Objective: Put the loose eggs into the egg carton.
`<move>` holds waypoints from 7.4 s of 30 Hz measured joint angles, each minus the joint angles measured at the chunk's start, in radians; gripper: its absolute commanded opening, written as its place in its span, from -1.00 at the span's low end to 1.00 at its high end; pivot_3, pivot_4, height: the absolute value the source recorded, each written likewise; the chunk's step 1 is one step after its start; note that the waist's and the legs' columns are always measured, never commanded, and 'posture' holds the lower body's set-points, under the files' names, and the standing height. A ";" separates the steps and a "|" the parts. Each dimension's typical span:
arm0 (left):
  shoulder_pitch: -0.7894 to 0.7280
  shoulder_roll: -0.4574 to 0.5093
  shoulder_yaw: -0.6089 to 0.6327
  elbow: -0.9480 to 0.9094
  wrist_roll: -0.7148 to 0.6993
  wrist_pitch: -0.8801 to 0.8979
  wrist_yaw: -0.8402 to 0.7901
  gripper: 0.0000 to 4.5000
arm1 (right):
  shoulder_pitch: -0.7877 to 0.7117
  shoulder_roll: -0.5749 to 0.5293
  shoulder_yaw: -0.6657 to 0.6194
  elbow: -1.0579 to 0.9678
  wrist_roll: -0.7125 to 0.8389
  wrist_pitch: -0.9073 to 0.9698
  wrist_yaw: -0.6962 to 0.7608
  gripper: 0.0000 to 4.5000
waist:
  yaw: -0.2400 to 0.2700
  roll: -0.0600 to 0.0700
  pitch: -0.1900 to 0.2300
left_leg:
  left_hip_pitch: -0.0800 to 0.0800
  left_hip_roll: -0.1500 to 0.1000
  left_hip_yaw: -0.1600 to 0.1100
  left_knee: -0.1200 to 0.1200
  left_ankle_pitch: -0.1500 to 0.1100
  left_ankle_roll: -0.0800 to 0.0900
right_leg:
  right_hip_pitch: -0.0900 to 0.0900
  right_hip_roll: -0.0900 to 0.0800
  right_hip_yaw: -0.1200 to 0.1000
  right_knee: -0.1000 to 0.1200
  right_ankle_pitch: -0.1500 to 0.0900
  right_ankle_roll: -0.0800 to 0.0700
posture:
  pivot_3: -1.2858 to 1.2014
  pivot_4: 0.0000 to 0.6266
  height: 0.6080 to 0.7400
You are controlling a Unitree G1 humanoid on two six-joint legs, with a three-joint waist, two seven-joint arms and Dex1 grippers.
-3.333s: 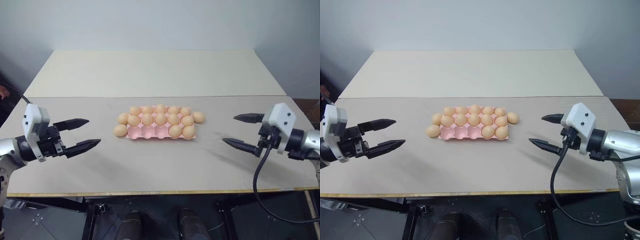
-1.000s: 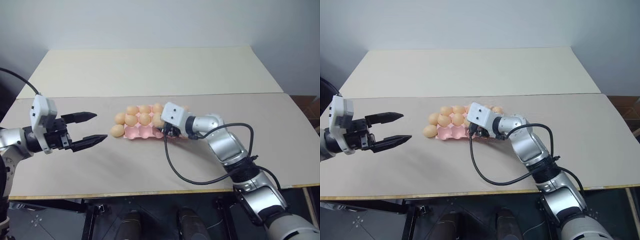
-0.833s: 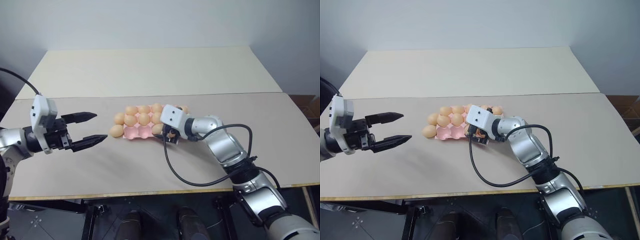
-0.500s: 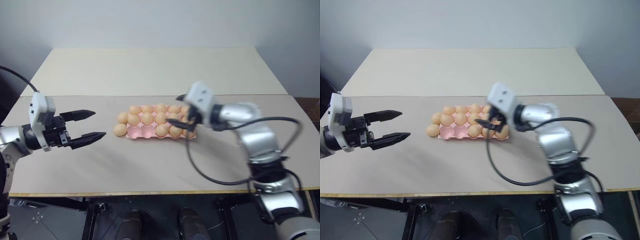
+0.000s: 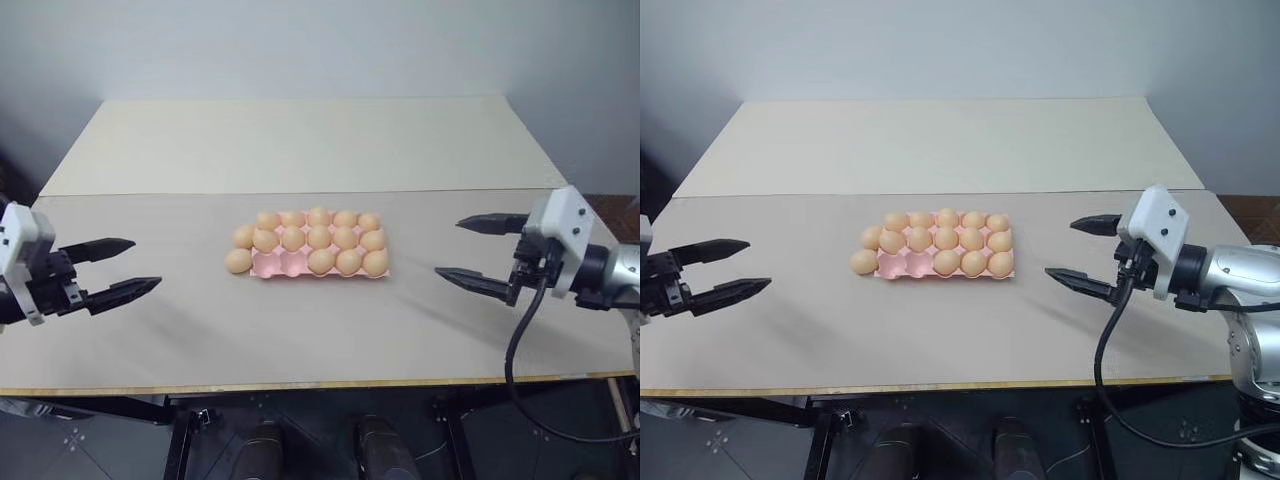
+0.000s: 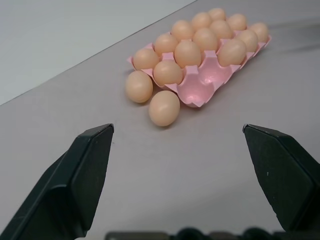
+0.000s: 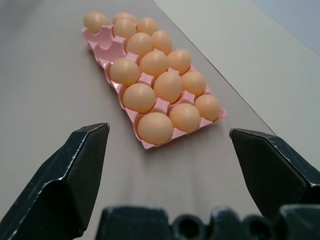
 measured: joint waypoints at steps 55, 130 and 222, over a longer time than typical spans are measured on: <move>-0.529 -0.321 -0.508 0.684 0.417 -0.424 -0.073 -0.09 | 0.027 0.011 0.032 -0.122 0.162 0.064 -0.297 1.00 | 0.001 -0.001 -0.001 | -0.005 -0.001 0.000 0.003 0.000 0.000 | -0.002 0.000 0.000 0.000 0.001 0.001 | 0.03 -0.52 1.00; -0.594 -0.370 -0.415 0.547 0.316 -0.184 0.255 0.99 | -0.005 0.011 0.099 -0.044 0.162 0.013 -0.285 1.00 | 0.016 -0.002 -0.001 | -0.008 -0.002 0.001 0.005 0.000 0.001 | -0.004 -0.001 0.000 -0.001 0.002 0.003 | 0.03 -0.52 1.00; 0.063 -0.049 0.062 -0.236 -0.077 0.117 0.007 0.99 | 0.056 -0.041 0.037 0.004 0.193 -0.016 -0.184 1.00 | 0.006 -0.002 -0.001 | -0.003 0.000 0.004 0.003 -0.001 0.001 | -0.001 -0.001 0.003 -0.003 0.002 0.003 | 0.03 -0.52 1.00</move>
